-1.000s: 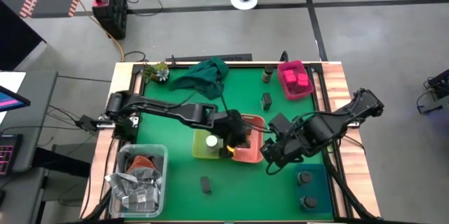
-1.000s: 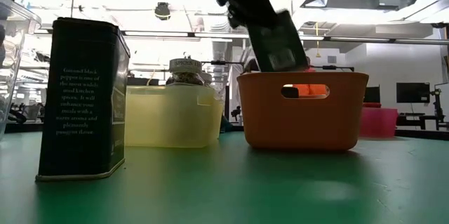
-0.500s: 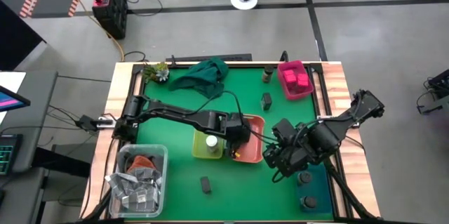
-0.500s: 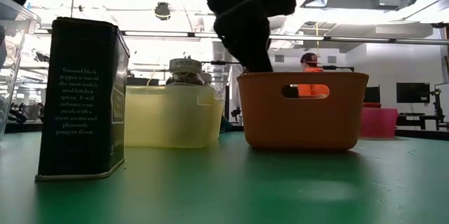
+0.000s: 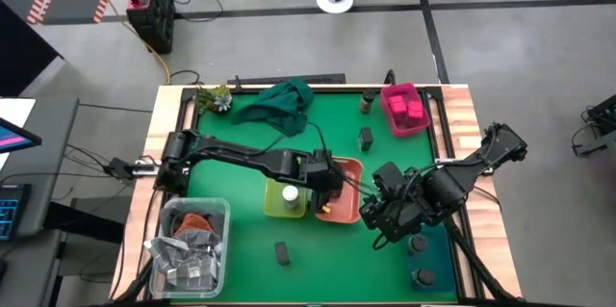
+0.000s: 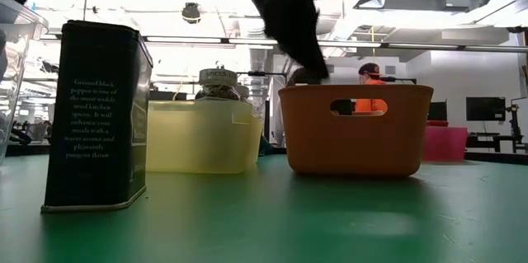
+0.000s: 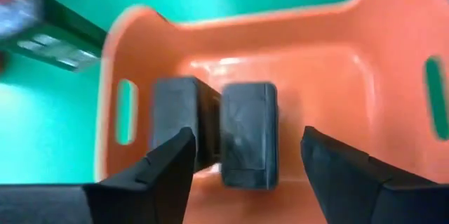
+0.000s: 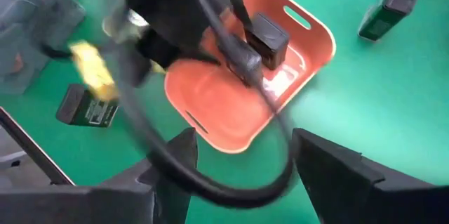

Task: Sort spices by type
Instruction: Put the bottom black seasoning can into the orange bin

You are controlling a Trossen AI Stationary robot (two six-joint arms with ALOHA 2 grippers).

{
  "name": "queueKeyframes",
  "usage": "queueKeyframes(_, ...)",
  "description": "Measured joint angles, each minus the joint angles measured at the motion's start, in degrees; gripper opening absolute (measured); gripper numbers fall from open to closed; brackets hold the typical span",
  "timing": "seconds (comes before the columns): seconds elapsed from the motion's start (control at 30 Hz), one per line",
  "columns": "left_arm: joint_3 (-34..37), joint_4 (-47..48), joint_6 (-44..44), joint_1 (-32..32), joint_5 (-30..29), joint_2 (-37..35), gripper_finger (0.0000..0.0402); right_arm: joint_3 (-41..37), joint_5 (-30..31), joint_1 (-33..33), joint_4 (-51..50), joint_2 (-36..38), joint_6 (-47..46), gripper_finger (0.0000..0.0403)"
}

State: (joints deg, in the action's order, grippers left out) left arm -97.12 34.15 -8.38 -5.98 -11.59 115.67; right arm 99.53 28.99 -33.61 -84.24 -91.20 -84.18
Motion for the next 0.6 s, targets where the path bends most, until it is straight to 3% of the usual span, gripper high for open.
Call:
queueKeyframes(0.2,0.0,1.9,0.1,0.0,-0.7,-7.4,0.0249,0.0,-0.2,-0.2,-2.1,1.2,0.5,0.0270)
queueKeyframes(0.4,0.0,11.5,6.7,-0.3,1.8,-12.7,0.0249,0.0,-0.3,-2.6,-0.7,3.2,6.7,0.0270)
queueKeyframes(0.6,0.0,16.2,9.1,-6.2,2.6,-16.6,0.0249,-0.6,-0.4,-4.8,-0.6,2.8,8.9,0.0270)
